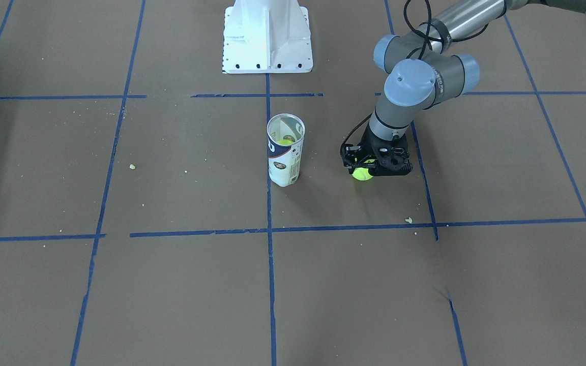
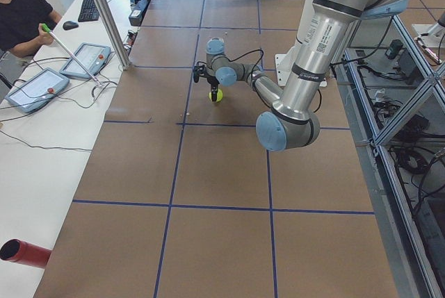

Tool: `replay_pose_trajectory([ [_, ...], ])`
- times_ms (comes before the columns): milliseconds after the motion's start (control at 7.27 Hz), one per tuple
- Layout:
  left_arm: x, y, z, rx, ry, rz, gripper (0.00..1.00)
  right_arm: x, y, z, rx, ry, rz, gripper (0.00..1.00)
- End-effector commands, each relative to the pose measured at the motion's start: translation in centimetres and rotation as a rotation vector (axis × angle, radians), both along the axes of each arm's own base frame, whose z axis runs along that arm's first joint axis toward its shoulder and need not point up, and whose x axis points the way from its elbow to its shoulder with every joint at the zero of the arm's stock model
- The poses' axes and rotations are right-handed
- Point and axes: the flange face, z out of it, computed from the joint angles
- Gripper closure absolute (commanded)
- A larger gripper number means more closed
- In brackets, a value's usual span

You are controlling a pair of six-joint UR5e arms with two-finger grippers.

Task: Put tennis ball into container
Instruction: 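Lift the ball with the left gripper and carry it over the cup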

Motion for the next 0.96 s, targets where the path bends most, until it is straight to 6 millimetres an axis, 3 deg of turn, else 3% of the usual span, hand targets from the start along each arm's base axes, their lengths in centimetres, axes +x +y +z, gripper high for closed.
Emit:
replay_pose_trajectory([
  [0,-4.6,-0.2,-3.8,0.031,-0.014,-0.008,1.0,0.0,0.0,0.0,0.0,0.0,0.0,0.0],
  [138,-7.7,-0.9,-7.1,0.069,-0.061,0.021,1.0,0.0,0.0,0.0,0.0,0.0,0.0,0.0],
  [275,-12.5,-2.9,-10.5,0.086,-0.081,-0.024,1.0,0.0,0.0,0.0,0.0,0.0,0.0,0.0],
  [413,-16.4,-2.9,-14.1,0.077,-0.085,-0.029,1.0,-0.1,0.0,0.0,0.0,0.0,-0.001,0.0],
  [550,-18.8,-3.2,-18.0,0.056,-0.079,-0.037,1.0,0.0,0.0,0.0,0.0,0.0,0.0,0.0],
  [688,-19.0,-2.7,-22.1,-0.001,-0.042,-0.009,1.0,0.0,0.0,0.0,0.0,0.0,0.0,0.0],
  [826,-18.6,-2.2,-24.4,-0.06,0.009,-0.001,1.0,0.0,0.0,0.0,0.0,0.0,0.0,0.0],
])
